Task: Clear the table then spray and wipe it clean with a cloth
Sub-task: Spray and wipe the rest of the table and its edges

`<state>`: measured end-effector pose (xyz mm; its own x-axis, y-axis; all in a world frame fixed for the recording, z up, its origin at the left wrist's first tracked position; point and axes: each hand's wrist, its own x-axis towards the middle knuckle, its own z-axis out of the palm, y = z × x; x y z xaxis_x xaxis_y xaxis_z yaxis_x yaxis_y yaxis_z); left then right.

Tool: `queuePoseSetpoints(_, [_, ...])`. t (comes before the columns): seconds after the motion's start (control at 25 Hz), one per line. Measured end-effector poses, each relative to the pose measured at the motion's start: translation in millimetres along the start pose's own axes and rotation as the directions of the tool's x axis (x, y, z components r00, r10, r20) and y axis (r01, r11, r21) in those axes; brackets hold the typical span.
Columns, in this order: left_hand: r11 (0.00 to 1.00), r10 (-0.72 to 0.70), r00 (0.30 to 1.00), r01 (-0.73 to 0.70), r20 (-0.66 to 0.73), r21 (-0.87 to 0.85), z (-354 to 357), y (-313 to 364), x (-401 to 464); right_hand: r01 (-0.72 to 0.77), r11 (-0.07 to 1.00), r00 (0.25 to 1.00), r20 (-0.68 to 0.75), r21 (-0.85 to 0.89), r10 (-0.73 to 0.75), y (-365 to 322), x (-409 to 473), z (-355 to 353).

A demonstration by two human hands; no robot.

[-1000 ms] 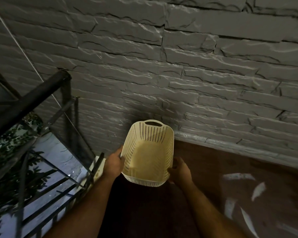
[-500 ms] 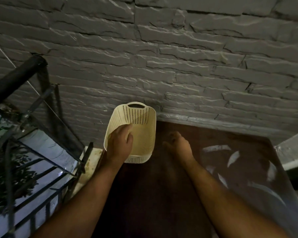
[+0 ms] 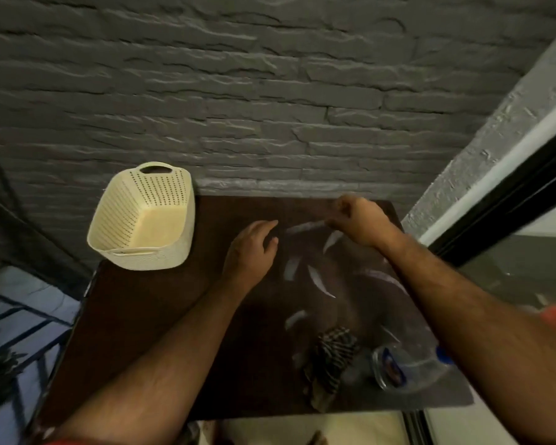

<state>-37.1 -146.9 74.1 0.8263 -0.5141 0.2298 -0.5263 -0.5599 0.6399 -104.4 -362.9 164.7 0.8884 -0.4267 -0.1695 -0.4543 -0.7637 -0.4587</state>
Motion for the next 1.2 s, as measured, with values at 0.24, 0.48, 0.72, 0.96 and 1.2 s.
queuePoseSetpoints(0.24, [1.000, 0.000, 0.969, 0.003, 0.249, -0.012, 91, 72, -44, -0.094, 0.991, 0.996, 0.007, 0.099, 0.094, 131, -57, -52])
queuePoseSetpoints(0.48, [0.974, -0.147, 0.807, 0.016, 0.573, 0.227, 163, 86, -111, -0.145, 0.941, 0.959, 0.279, 0.307, 0.057, 205, -115, -36])
queuePoseSetpoints(0.72, [0.861, -0.395, 0.720, 0.075, 0.570, 0.502, 193, 75, -156, -0.174, 0.914, 0.817, 0.572, 0.367, -0.074, 222, -157, -24])
queuePoseSetpoints(0.96, [0.830, -0.372, 0.822, 0.086, 0.431, 0.552, 199, 86, -163, -0.088, 0.890, 0.831, 0.525, 0.447, -0.182, 210, -183, -22])
queuePoseSetpoints(1.2, [0.863, -0.505, 0.748, 0.428, 0.431, 0.269, 194, 69, -150, -0.024, 0.903, 0.927, 0.348, 0.428, -0.140, 187, -193, -8])
